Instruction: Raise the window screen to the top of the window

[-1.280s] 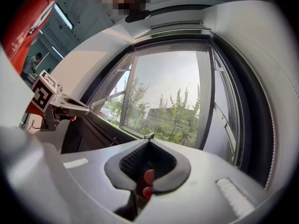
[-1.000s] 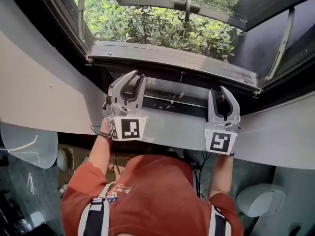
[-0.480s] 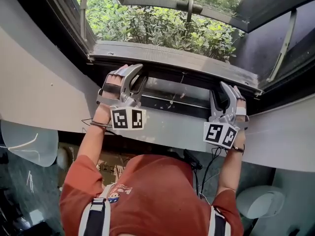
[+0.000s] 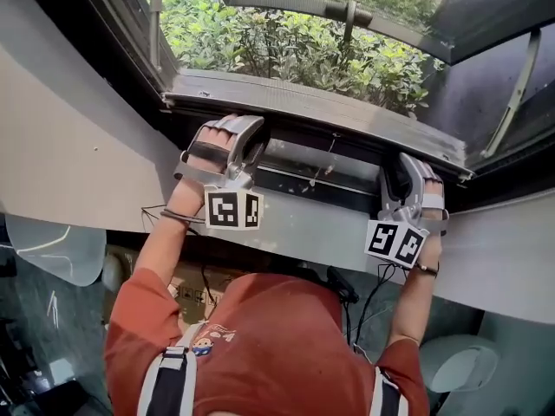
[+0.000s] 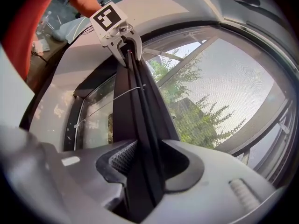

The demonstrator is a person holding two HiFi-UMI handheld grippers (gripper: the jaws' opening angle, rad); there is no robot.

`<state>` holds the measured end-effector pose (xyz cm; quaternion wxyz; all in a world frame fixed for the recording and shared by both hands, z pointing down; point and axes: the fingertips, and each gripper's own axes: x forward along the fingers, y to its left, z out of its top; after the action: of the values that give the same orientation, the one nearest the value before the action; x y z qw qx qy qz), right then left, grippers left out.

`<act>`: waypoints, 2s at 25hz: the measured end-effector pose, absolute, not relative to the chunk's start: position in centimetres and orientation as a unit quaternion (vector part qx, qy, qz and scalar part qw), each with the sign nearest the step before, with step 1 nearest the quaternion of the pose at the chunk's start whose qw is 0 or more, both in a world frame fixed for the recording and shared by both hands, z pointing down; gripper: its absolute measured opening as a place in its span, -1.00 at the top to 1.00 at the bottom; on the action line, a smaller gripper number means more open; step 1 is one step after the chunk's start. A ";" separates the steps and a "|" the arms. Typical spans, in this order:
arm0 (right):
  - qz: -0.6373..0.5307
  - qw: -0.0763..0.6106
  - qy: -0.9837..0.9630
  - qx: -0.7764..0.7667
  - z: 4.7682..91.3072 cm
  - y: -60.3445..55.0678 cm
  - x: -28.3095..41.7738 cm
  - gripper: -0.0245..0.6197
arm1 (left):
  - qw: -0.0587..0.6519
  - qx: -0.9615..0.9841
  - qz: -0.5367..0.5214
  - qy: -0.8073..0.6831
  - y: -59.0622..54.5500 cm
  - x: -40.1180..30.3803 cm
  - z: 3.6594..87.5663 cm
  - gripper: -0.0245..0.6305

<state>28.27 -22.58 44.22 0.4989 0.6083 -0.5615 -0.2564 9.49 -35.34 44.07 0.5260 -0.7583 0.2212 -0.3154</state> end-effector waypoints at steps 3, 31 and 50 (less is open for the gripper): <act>-0.255 0.495 -0.570 0.604 44.2 -22.6 28.2 0.41 | 0.531 -0.753 -0.320 0.221 -35.6 9.8 44.0 0.49; -0.235 0.465 -0.619 0.588 41.8 -21.9 27.6 0.40 | 0.481 -0.796 -0.326 0.171 -34.9 9.3 41.7 0.51; -0.349 0.437 -0.542 0.628 30.5 -22.8 28.6 0.73 | 0.567 -0.748 -0.219 0.267 -36.2 9.8 30.6 0.71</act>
<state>28.55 -22.80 30.53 0.4371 0.6276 -0.5416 -0.3489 9.82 -36.19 30.61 0.5668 -0.7481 0.2668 -0.2189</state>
